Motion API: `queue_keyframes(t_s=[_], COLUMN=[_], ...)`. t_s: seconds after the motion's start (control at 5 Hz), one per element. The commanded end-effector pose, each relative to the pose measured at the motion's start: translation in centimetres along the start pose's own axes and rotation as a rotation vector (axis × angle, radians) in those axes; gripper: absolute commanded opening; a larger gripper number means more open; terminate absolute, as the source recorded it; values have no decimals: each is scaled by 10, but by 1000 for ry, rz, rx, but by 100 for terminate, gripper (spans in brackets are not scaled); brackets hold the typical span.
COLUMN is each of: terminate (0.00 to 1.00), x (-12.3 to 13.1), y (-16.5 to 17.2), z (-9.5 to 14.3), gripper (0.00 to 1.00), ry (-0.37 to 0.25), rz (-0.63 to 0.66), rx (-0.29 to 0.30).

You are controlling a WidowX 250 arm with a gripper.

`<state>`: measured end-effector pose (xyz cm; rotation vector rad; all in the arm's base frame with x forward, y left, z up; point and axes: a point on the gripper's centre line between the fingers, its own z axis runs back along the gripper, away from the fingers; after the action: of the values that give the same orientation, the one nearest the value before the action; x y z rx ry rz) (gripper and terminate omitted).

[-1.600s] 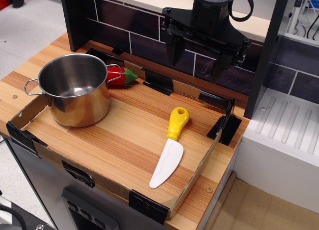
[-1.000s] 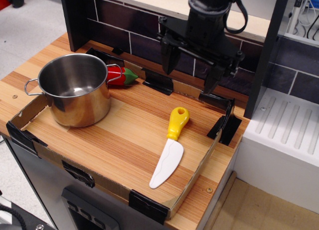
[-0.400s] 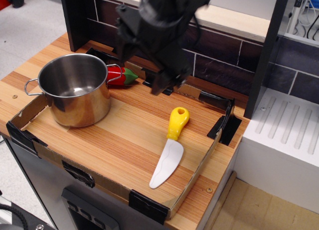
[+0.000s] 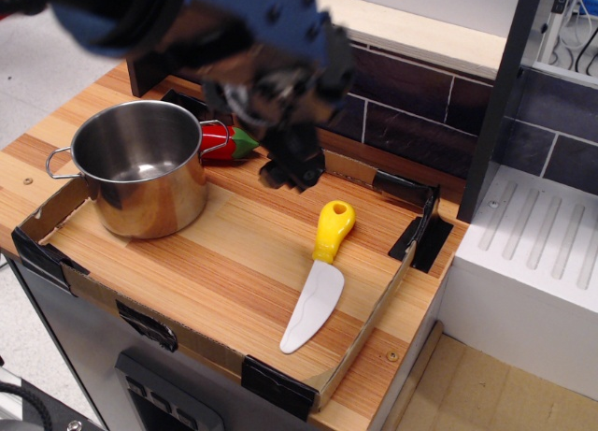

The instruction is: Topple metal pot

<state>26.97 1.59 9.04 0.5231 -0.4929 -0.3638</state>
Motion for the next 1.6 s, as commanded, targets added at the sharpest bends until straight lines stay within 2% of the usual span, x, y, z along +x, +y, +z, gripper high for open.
queue_keyframes(t_s=[0.0, 0.4, 1.0, 1.2, 1.4], terminate=[0, 0, 0, 0, 0], x=[12, 5, -3, -4, -5], y=[8, 8, 29, 32, 30], z=[-35, -63, -61, -63, -65], gripper=[100, 100, 100, 100, 0], ry=[-42, -23, -29, -7, 14], rz=[21, 9, 45, 58, 46], rx=[99, 170, 195, 186, 166])
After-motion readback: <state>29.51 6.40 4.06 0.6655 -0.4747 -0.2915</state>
